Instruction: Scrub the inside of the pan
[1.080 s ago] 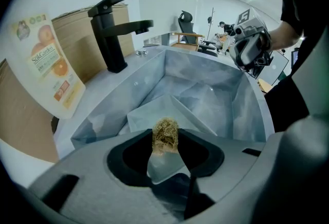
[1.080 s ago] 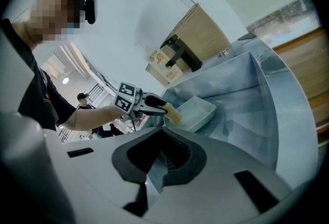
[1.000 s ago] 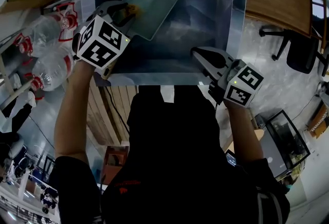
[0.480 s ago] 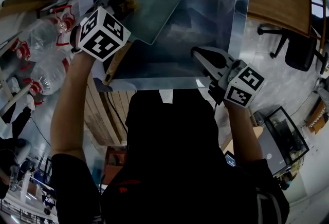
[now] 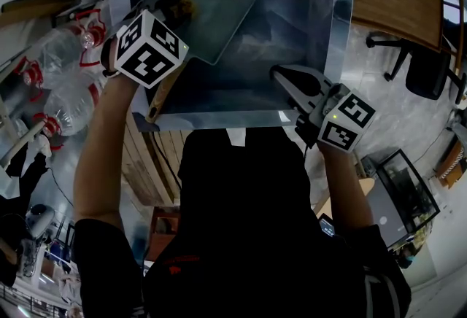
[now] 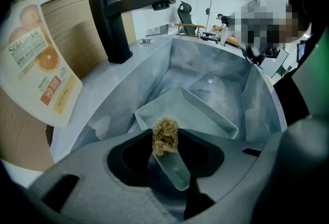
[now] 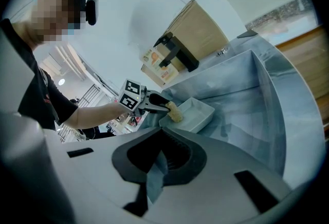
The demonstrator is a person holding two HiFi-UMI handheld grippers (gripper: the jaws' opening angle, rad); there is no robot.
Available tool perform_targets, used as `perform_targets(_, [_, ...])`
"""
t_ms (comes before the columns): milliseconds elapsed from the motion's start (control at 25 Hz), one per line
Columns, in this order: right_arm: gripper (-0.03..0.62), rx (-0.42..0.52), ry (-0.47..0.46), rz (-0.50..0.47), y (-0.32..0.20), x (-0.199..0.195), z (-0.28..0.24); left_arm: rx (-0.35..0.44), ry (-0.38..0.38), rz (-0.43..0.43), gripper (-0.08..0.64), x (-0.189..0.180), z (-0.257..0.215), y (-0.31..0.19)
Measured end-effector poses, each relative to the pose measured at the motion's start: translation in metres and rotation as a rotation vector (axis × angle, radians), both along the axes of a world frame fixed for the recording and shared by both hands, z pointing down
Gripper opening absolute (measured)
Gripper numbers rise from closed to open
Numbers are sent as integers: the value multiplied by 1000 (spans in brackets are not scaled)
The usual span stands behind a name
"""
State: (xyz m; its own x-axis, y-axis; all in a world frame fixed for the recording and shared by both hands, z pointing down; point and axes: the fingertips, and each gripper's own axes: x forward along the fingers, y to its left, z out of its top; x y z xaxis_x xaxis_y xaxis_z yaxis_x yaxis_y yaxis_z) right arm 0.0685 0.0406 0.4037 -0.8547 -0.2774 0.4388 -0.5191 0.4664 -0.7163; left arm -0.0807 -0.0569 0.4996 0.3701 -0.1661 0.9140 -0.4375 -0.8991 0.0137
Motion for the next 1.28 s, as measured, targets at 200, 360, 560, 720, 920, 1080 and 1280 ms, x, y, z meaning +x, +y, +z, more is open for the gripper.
perform_targets(200, [5,2,-3,9,0,6,-1,-10,1,27,161,14,-1,7])
perform_targets(360, [5,6,-9,18,0,13,-3,-23,12,48,161,32,-1,15])
perform_targets(560, [5,12,-13,32,2,25,-4,-39,36,67,161,56,-2,27])
perform_targets(720, [5,13,-16,37,3,34,-4,-52,52,74,161,73,-2,34])
perform_targets(920, [5,15,-19,33,3,39,-4,-54,57,77,161,81,-2,37])
perform_targets(1080, [5,19,-18,29,1,39,-6,-31,42,56,161,68,-5,25])
perform_targets(1280, [5,9,-6,25,1,34,-2,14,16,13,161,39,-2,-5])
